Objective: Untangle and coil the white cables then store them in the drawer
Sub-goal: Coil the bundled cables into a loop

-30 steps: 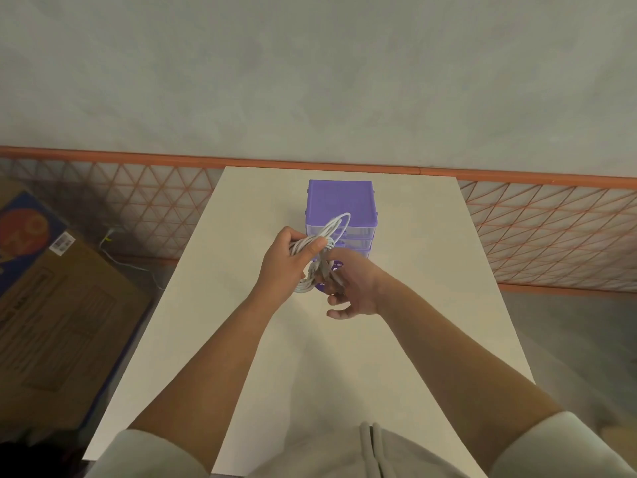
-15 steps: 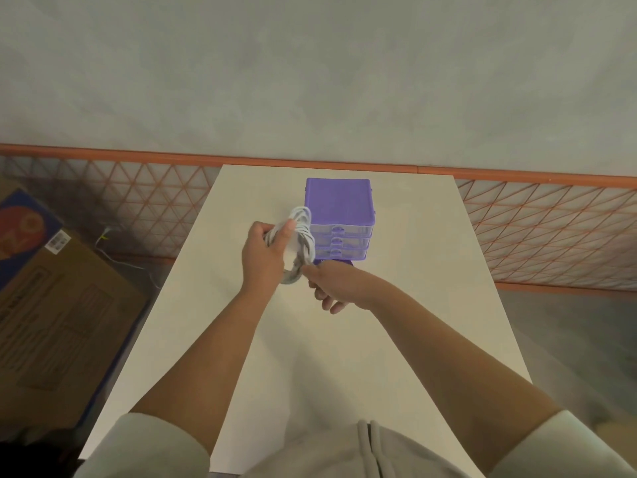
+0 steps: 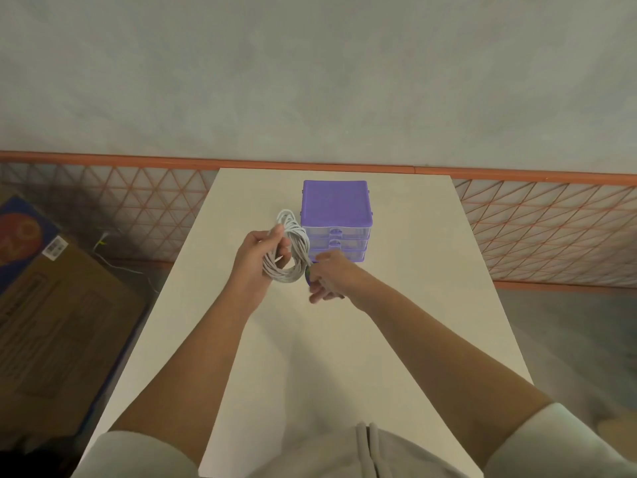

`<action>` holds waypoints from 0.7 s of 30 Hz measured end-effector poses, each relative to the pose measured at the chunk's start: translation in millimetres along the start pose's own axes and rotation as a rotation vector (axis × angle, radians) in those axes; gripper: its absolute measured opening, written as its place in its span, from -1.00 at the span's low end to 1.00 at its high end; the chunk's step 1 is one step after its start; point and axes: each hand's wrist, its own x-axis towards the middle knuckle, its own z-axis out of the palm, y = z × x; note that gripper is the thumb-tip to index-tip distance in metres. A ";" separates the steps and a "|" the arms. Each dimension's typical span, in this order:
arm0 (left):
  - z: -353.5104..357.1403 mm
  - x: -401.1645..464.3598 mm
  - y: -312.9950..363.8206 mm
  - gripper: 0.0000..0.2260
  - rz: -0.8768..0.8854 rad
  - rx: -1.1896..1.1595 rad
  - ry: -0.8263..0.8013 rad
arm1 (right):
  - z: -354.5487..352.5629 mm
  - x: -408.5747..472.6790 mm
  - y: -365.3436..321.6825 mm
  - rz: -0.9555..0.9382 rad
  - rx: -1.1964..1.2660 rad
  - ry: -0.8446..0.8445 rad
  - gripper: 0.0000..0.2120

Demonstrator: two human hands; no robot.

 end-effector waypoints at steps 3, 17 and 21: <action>-2.7 -0.9 0.0 -0.73 -0.082 -0.015 -0.049 | -2.6 -5.1 0.8 0.067 -0.053 0.012 -0.87; 2.9 11.4 7.1 -0.41 0.180 0.202 0.560 | 40.9 -38.7 6.7 -0.264 -0.628 0.261 -0.63; 2.9 8.8 4.5 -0.54 0.100 0.112 0.434 | 31.4 -27.0 15.2 -0.211 -0.738 0.242 -0.60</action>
